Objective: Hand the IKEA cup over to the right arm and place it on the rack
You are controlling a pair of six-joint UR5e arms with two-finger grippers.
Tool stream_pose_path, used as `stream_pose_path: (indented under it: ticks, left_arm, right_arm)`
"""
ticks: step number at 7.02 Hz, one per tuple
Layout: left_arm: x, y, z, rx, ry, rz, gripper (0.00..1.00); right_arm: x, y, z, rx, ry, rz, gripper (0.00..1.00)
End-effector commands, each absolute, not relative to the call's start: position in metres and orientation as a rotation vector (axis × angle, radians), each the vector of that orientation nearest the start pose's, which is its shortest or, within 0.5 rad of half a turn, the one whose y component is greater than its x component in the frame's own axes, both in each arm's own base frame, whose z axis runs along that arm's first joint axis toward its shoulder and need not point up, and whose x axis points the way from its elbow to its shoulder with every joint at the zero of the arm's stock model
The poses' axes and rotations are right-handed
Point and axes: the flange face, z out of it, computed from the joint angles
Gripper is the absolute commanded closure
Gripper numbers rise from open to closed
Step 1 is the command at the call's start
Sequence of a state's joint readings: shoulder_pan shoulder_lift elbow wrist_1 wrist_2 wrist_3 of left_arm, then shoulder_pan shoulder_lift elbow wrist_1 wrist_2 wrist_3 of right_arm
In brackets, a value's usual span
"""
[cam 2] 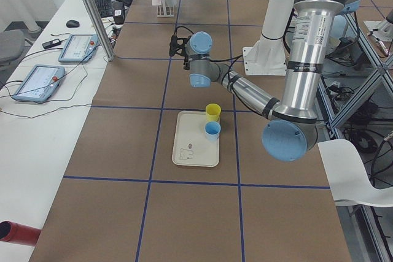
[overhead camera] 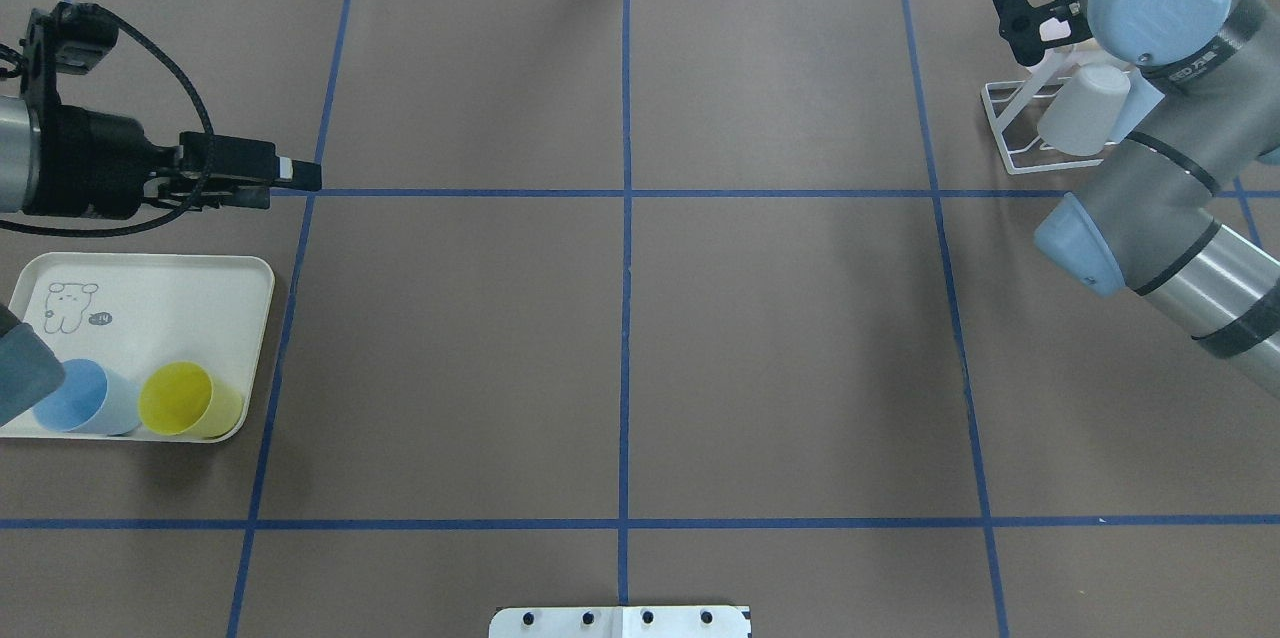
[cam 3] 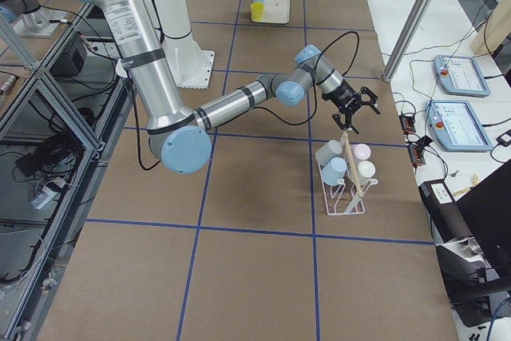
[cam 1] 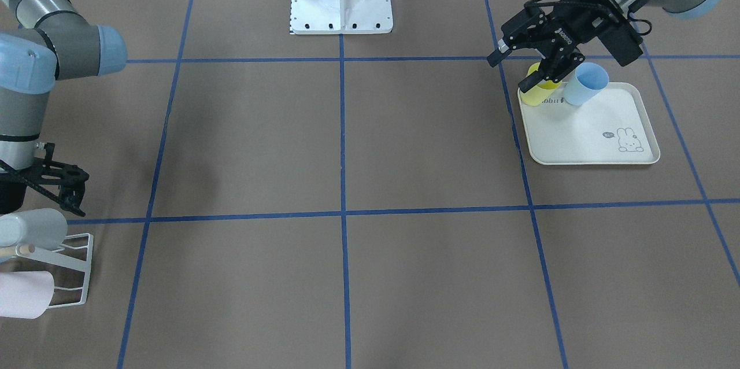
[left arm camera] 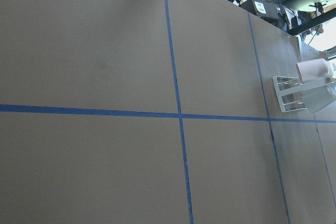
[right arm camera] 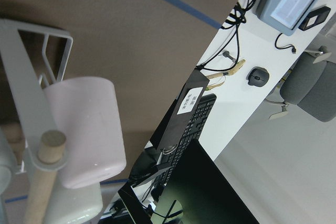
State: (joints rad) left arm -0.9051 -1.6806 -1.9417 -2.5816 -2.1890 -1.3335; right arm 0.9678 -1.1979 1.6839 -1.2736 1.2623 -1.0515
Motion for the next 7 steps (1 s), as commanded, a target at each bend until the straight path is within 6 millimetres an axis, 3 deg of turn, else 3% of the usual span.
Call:
stream_pose_path:
  ticks: [1, 2, 3, 4, 6, 7]
  left_arm:
    - [0.203, -0.424, 0.352, 0.489, 1.347, 0.017, 0.0]
    - [0.178, -0.42, 0.386, 0.558, 1.255, 0.078, 0.0]
    - [0.15, -0.409, 0.426, 0.607, 1.145, 0.102, 0.0]
    - [0.131, -0.4, 0.463, 0.688, 0.983, 0.085, 0.0]
    - [0.119, -0.383, 0.498, 0.706, 0.861, 0.114, 0.0]
    - [0.131, -0.375, 0.503, 0.682, 0.867, 0.147, 0.0]
  right_arm:
    - [-0.211, -0.574, 0.305, 0.817, 0.224, -1.152, 0.0]
    - [-0.224, -0.562, 0.305, 0.829, 0.053, -1.001, 0.0]
    - [-0.249, -0.544, 0.293, 0.852, -0.05, -0.89, 0.0]
    - [-0.259, -0.523, 0.272, 0.872, -0.184, -0.72, 0.0]
    - [-0.292, -0.486, 0.242, 0.821, -0.475, -0.492, 0.0]
    - [-0.303, -0.472, 0.223, 0.809, -0.565, -0.399, 0.0]
